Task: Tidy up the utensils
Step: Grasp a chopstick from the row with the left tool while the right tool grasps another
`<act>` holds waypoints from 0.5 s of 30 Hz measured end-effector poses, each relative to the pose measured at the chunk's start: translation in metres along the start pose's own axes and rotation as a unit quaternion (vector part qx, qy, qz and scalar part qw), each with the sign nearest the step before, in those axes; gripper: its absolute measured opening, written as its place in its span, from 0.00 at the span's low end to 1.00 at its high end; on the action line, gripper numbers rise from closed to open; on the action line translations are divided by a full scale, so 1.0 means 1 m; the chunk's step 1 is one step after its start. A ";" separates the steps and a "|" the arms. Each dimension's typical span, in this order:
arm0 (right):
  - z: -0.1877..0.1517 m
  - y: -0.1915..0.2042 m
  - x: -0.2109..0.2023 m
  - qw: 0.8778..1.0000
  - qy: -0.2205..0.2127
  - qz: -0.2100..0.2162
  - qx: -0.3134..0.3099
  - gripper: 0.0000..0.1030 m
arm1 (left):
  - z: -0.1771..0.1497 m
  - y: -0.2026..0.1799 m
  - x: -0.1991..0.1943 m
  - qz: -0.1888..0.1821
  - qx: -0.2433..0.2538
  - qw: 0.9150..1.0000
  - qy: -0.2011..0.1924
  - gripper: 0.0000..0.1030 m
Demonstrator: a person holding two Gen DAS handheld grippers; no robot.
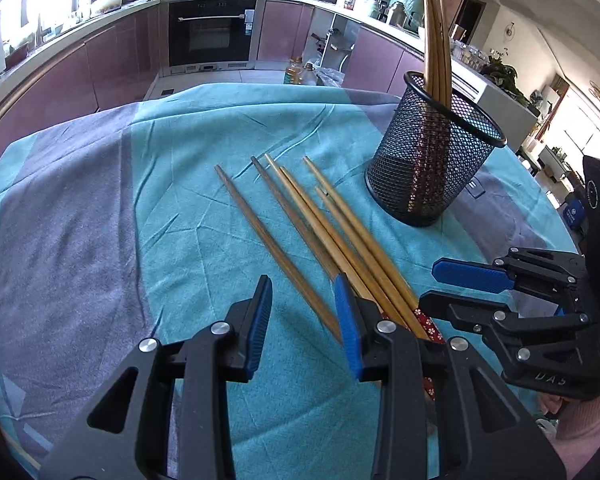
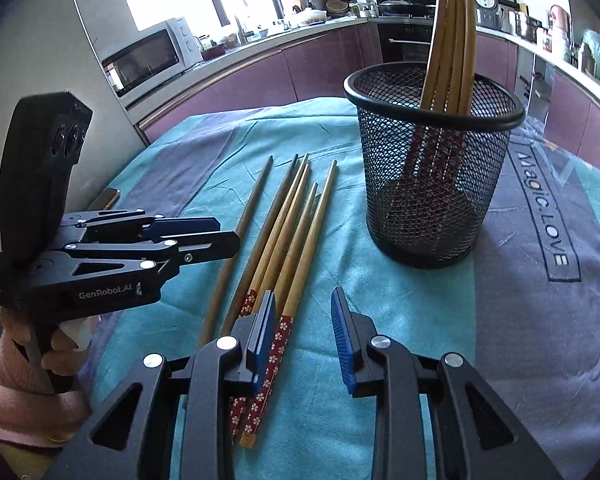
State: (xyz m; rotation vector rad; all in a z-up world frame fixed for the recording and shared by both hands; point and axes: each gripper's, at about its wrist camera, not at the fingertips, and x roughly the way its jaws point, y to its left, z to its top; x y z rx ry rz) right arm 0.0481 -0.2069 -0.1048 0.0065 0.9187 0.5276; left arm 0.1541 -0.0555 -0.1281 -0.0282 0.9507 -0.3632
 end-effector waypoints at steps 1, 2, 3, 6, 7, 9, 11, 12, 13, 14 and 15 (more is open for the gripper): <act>0.000 0.000 0.000 1.000 0.000 -0.001 0.000 0.26 | 0.001 0.000 0.002 0.003 0.000 1.000 0.000 0.31; 0.000 0.001 0.001 1.000 0.000 -0.004 -0.001 0.26 | 0.002 0.000 0.004 0.005 0.000 1.000 0.002 0.31; 0.000 0.001 0.002 1.000 0.001 -0.005 -0.002 0.26 | 0.002 0.000 0.004 0.005 0.000 1.000 0.003 0.31; 0.000 0.003 0.004 1.000 0.002 -0.011 -0.005 0.26 | 0.004 -0.001 0.009 0.010 0.001 1.000 0.008 0.31; 0.000 0.004 0.006 1.000 0.003 -0.012 -0.006 0.26 | 0.005 -0.001 0.010 0.011 0.001 1.000 0.008 0.31; 0.002 0.007 0.011 1.000 0.004 -0.019 -0.008 0.26 | 0.006 -0.003 0.013 0.012 0.003 1.000 0.008 0.31; 0.002 0.007 0.012 1.000 0.004 -0.020 -0.006 0.26 | 0.007 -0.003 0.014 0.012 0.004 1.000 0.008 0.31; 0.003 0.007 0.013 1.000 0.004 -0.022 -0.006 0.26 | 0.008 -0.004 0.016 0.013 0.004 1.000 0.008 0.31; 0.003 0.007 0.013 1.000 0.004 -0.024 -0.007 0.26 | 0.008 -0.003 0.017 0.014 0.006 1.000 0.008 0.31; 0.004 0.008 0.014 1.000 0.005 -0.026 -0.009 0.26 | 0.008 -0.004 0.017 0.015 0.007 1.000 0.009 0.30; 0.005 0.010 0.017 1.000 0.006 -0.027 -0.009 0.26 | 0.009 -0.005 0.018 0.017 0.010 1.000 0.009 0.30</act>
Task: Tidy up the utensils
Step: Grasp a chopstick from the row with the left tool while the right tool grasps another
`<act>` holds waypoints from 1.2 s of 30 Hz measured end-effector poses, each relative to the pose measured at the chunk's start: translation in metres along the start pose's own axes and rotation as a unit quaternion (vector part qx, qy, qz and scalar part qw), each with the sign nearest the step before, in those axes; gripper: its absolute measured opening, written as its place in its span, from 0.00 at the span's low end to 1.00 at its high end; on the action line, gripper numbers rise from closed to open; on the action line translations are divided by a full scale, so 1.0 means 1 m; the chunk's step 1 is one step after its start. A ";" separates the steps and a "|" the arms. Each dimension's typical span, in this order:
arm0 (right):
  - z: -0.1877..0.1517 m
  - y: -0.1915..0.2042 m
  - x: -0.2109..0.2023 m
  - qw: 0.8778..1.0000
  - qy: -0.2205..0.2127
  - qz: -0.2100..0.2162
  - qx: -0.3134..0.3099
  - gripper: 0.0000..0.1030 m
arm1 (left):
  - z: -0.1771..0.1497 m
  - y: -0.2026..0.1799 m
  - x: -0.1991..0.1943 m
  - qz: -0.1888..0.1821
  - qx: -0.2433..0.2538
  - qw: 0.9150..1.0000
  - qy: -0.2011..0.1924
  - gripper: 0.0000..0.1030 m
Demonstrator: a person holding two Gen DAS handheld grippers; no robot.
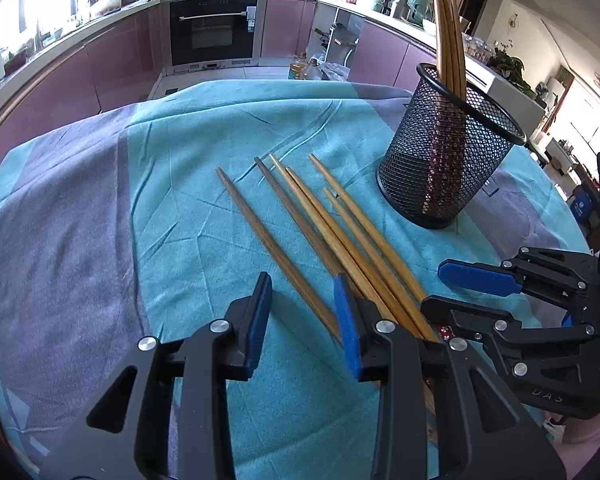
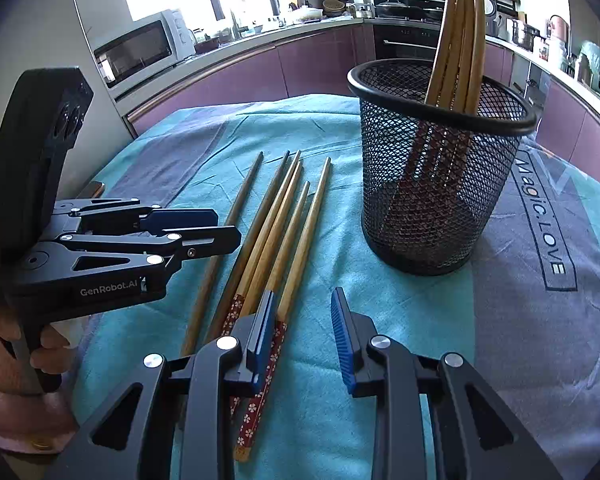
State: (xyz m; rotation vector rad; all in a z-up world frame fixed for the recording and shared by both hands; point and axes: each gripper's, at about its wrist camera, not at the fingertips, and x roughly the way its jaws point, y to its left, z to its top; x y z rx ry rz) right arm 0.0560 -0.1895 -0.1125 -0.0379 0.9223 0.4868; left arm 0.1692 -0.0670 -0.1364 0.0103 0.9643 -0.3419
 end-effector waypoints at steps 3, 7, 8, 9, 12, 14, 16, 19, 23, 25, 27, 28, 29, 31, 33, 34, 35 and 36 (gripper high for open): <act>0.002 0.002 0.003 1.000 0.001 -0.006 -0.005 0.26 | 0.001 -0.001 0.002 0.007 0.007 1.000 0.000 0.26; 0.003 0.005 0.006 1.000 0.002 -0.011 -0.007 0.26 | 0.001 0.003 0.000 -0.003 0.006 1.000 0.002 0.19; 0.004 0.005 0.007 1.000 0.002 -0.012 -0.007 0.26 | 0.000 0.003 -0.001 -0.005 0.006 1.000 0.001 0.16; 0.004 0.005 0.008 1.000 0.002 -0.013 -0.007 0.26 | 0.000 0.003 -0.002 -0.006 0.008 1.000 0.001 0.15; 0.006 0.005 0.011 1.000 0.001 -0.019 -0.007 0.25 | -0.001 0.003 -0.003 -0.004 0.011 1.000 0.001 0.14; 0.008 0.006 0.013 1.000 0.001 -0.024 -0.009 0.26 | -0.001 0.003 -0.004 -0.001 0.011 1.000 0.000 0.14; 0.011 0.007 0.015 1.000 0.000 -0.028 -0.009 0.26 | -0.002 0.005 -0.004 0.001 0.011 1.000 0.000 0.15; 0.016 0.008 0.020 0.999 -0.002 -0.032 -0.009 0.26 | 0.002 0.010 -0.002 0.013 0.004 1.000 0.004 0.25; 0.021 0.007 0.025 0.999 -0.003 -0.033 -0.007 0.26 | 0.006 0.016 0.001 0.016 -0.006 1.000 0.007 0.27; 0.022 0.007 0.027 0.999 -0.004 -0.035 -0.006 0.25 | 0.008 0.017 0.003 0.018 -0.006 1.000 0.007 0.25; 0.023 0.005 0.027 0.999 -0.005 -0.035 -0.003 0.22 | 0.009 0.016 0.004 0.021 -0.007 1.000 0.006 0.21; 0.022 0.004 0.026 0.999 -0.006 -0.033 0.001 0.19 | 0.010 0.015 0.004 0.020 -0.008 1.000 0.006 0.19; 0.022 0.002 0.026 1.000 -0.006 -0.030 0.005 0.14 | 0.010 0.015 0.004 0.017 -0.011 1.000 0.005 0.16; 0.021 -0.002 0.024 1.000 -0.006 -0.021 0.016 0.09 | 0.008 0.013 0.002 0.014 -0.015 1.000 0.004 0.15; 0.020 -0.007 0.023 1.000 -0.007 -0.013 0.028 0.06 | 0.005 0.012 0.002 0.011 -0.019 1.000 0.002 0.13; 0.019 -0.008 0.021 0.999 -0.008 -0.012 0.031 0.06 | 0.004 0.011 0.000 0.010 -0.020 1.000 0.001 0.12; 0.018 -0.011 0.020 0.999 -0.011 -0.010 0.038 0.06 | 0.003 0.011 -0.002 0.007 -0.023 1.000 0.000 0.11; 0.017 -0.011 0.018 0.999 -0.012 -0.010 0.040 0.06 | 0.001 0.012 -0.003 0.006 -0.025 1.000 -0.001 0.10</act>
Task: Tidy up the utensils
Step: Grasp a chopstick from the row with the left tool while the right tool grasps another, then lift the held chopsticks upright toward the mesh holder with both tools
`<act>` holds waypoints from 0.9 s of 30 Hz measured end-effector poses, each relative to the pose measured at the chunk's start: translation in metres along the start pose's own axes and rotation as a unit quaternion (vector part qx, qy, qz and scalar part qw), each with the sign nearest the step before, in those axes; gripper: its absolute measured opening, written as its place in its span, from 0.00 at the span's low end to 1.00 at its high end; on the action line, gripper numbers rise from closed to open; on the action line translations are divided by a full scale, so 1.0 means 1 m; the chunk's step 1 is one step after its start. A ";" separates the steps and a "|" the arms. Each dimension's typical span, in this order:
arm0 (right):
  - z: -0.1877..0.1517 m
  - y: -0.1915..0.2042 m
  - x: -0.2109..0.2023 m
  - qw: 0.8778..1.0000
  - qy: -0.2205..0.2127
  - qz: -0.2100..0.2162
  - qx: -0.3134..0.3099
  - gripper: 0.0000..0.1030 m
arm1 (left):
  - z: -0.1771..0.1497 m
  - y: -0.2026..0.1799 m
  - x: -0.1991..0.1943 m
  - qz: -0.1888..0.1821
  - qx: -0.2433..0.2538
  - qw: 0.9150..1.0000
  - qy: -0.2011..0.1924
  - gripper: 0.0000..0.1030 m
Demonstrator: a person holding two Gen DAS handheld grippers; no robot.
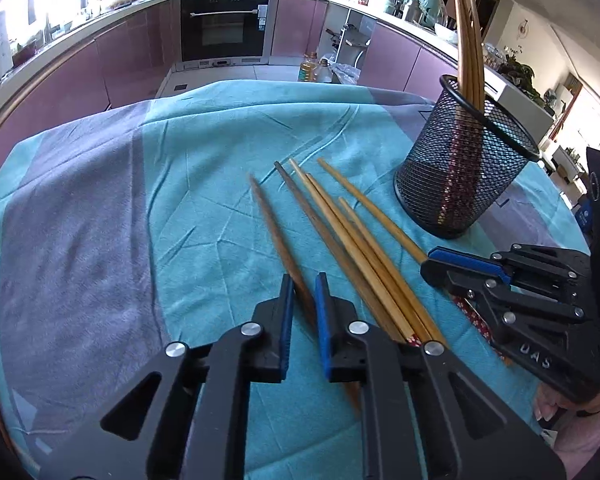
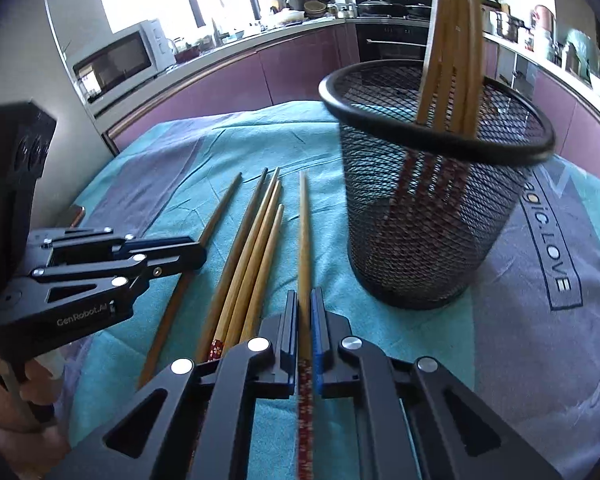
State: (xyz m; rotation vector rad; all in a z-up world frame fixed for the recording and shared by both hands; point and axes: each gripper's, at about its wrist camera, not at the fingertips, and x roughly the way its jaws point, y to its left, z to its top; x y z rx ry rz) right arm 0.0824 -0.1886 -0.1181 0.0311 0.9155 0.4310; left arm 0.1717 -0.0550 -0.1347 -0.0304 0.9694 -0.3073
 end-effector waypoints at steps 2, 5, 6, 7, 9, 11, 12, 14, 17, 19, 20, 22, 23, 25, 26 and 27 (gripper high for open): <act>-0.001 -0.002 -0.005 1.000 -0.005 0.006 0.004 0.06 | -0.003 0.001 -0.005 0.001 -0.004 1.000 -0.003 0.09; -0.004 0.001 -0.015 1.000 -0.014 0.020 -0.004 0.06 | -0.007 0.000 -0.015 -0.006 -0.002 1.000 -0.013 0.09; -0.004 0.002 -0.018 1.000 -0.015 0.026 -0.007 0.06 | -0.008 -0.001 -0.019 -0.011 0.000 1.000 -0.015 0.09; -0.004 0.003 -0.022 0.999 -0.016 0.034 -0.012 0.06 | -0.010 -0.003 -0.022 -0.018 0.005 1.000 -0.017 0.09; -0.005 0.008 -0.025 0.999 -0.014 0.042 -0.022 0.06 | -0.013 -0.006 -0.027 -0.029 0.015 0.999 -0.016 0.08; -0.006 0.011 -0.025 0.998 -0.008 0.047 -0.029 0.06 | -0.017 -0.011 -0.030 -0.041 0.030 0.999 -0.013 0.08; -0.008 0.011 -0.024 0.998 -0.003 0.047 -0.032 0.06 | -0.018 -0.014 -0.029 -0.045 0.034 0.998 -0.010 0.08; -0.010 0.012 -0.021 0.998 0.006 0.046 -0.034 0.06 | -0.020 -0.018 -0.028 -0.048 0.042 0.998 -0.005 0.07; -0.011 0.012 -0.017 0.998 0.017 0.044 -0.037 0.06 | -0.021 -0.018 -0.023 -0.048 0.044 0.998 0.006 0.06; -0.011 0.012 -0.016 0.998 0.020 0.043 -0.040 0.06 | -0.020 -0.016 -0.022 -0.054 0.044 0.998 0.008 0.07; -0.009 0.012 -0.015 0.998 0.024 0.041 -0.042 0.06 | -0.019 -0.016 -0.022 -0.055 0.045 0.997 0.010 0.09; -0.008 0.011 -0.011 0.998 0.030 0.035 -0.045 0.08 | -0.017 -0.015 -0.017 -0.051 0.044 0.998 0.013 0.12; -0.007 0.011 -0.009 0.998 0.033 0.035 -0.046 0.09 | -0.016 -0.014 -0.016 -0.048 0.046 0.998 0.016 0.12; -0.005 0.010 -0.006 0.998 0.034 0.037 -0.045 0.09 | -0.015 -0.013 -0.011 -0.048 0.045 0.998 0.022 0.13; -0.004 0.010 -0.006 0.998 0.035 0.037 -0.047 0.09 | -0.014 -0.012 -0.009 -0.050 0.044 0.997 0.025 0.13; -0.002 0.010 -0.005 0.998 0.036 0.036 -0.048 0.09 | -0.014 -0.012 -0.008 -0.051 0.044 0.997 0.025 0.14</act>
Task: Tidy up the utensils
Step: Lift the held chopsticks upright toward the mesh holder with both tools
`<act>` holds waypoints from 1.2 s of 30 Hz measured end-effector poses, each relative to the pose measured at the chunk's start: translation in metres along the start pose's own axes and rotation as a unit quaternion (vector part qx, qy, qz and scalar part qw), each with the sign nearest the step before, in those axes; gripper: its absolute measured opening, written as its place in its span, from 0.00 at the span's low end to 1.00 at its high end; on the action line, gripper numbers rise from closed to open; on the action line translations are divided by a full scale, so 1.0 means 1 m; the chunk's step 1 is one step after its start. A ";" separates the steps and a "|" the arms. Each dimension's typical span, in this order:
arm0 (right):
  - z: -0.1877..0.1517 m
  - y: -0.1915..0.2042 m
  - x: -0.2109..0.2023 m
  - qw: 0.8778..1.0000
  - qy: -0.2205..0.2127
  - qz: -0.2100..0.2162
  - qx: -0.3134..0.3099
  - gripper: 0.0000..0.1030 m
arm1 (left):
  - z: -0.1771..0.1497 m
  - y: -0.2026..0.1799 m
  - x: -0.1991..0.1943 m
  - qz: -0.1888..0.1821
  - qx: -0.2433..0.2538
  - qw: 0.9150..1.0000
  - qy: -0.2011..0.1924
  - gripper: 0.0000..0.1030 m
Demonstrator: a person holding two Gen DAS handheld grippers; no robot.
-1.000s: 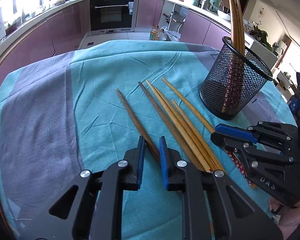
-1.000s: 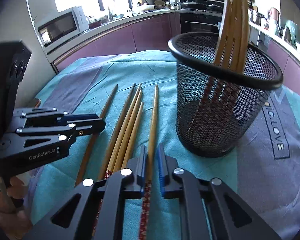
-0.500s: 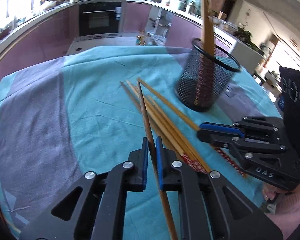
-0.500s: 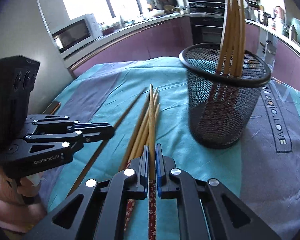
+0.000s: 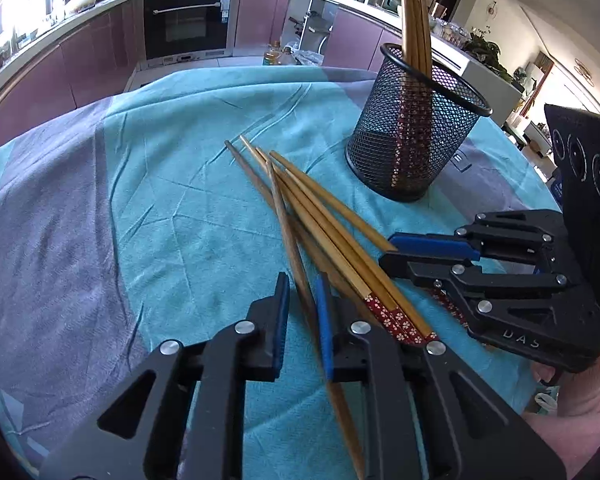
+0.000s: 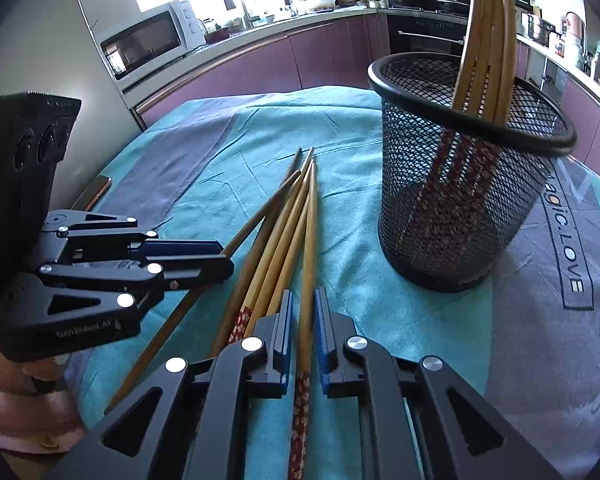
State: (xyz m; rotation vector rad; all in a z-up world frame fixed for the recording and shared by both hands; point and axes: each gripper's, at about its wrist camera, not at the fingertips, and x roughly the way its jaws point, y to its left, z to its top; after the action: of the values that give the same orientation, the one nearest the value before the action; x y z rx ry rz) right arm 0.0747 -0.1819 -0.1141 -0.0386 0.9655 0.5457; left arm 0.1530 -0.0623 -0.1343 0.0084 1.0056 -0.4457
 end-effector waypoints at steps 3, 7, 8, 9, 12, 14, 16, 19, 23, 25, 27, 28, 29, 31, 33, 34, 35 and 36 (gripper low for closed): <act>0.005 -0.001 0.003 1.000 0.001 0.002 0.000 0.10 | 0.003 -0.001 0.003 0.000 0.002 1.000 0.001 0.14; 0.007 -0.001 0.002 1.000 -0.003 0.000 0.000 0.07 | 0.007 -0.002 0.006 0.006 -0.001 1.000 0.002 0.11; 0.006 -0.001 -0.001 1.000 -0.007 0.001 0.000 0.06 | 0.008 -0.003 0.006 0.006 -0.004 1.000 0.000 0.10; 0.005 -0.001 -0.004 1.000 -0.012 0.000 0.001 0.06 | 0.009 -0.003 0.004 0.006 -0.006 1.000 -0.005 0.10; 0.005 -0.004 -0.018 0.999 -0.031 0.007 0.007 0.06 | 0.012 -0.004 -0.007 -0.002 -0.009 1.000 -0.020 0.09; 0.007 -0.007 -0.031 0.999 -0.049 0.008 0.009 0.06 | 0.014 -0.006 -0.017 -0.008 -0.006 0.999 -0.032 0.08; 0.007 -0.010 -0.048 0.997 -0.072 0.011 0.010 0.06 | 0.019 -0.008 -0.030 -0.018 -0.002 0.999 -0.046 0.07; 0.011 -0.013 -0.071 0.995 -0.102 0.009 0.011 0.06 | 0.026 -0.011 -0.052 -0.046 0.001 0.997 -0.068 0.07; 0.015 -0.019 -0.096 0.991 -0.135 0.008 0.014 0.05 | 0.037 -0.016 -0.079 -0.056 0.012 0.993 -0.099 0.07; 0.018 -0.020 -0.097 0.991 -0.131 0.011 0.011 0.05 | 0.041 -0.018 -0.088 -0.063 0.017 0.992 -0.109 0.07; 0.019 -0.020 -0.092 0.993 -0.115 0.006 0.007 0.07 | 0.044 -0.020 -0.092 -0.052 0.021 0.992 -0.117 0.07; 0.018 -0.019 -0.084 0.995 -0.104 0.000 0.002 0.09 | 0.044 -0.019 -0.091 -0.052 0.020 0.992 -0.116 0.07; 0.019 -0.016 -0.076 0.996 -0.093 -0.001 0.000 0.14 | 0.045 -0.019 -0.090 -0.054 0.017 0.992 -0.114 0.07; 0.017 -0.011 -0.052 0.998 -0.062 -0.008 -0.007 0.15 | 0.043 -0.018 -0.089 -0.058 0.012 0.992 -0.110 0.07; 0.013 -0.009 -0.031 0.999 -0.035 -0.017 -0.008 0.15 | 0.043 -0.016 -0.088 -0.059 0.007 0.992 -0.108 0.07; 0.012 -0.010 -0.020 1.000 -0.021 -0.020 -0.005 0.15 | 0.043 -0.015 -0.088 -0.058 0.006 0.992 -0.108 0.07; 0.010 -0.011 -0.013 1.000 -0.012 -0.021 -0.003 0.15 | 0.039 -0.015 -0.088 -0.058 0.006 0.992 -0.108 0.07; 0.008 -0.011 -0.007 1.000 -0.006 -0.023 -0.001 0.15 | 0.039 -0.014 -0.089 -0.059 0.006 0.992 -0.109 0.07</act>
State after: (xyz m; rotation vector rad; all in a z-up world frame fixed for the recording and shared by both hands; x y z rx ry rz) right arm 0.0831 -0.1926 -0.1064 -0.0582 0.9497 0.5046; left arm 0.1391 -0.0516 -0.0374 -0.0871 0.7909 -0.5483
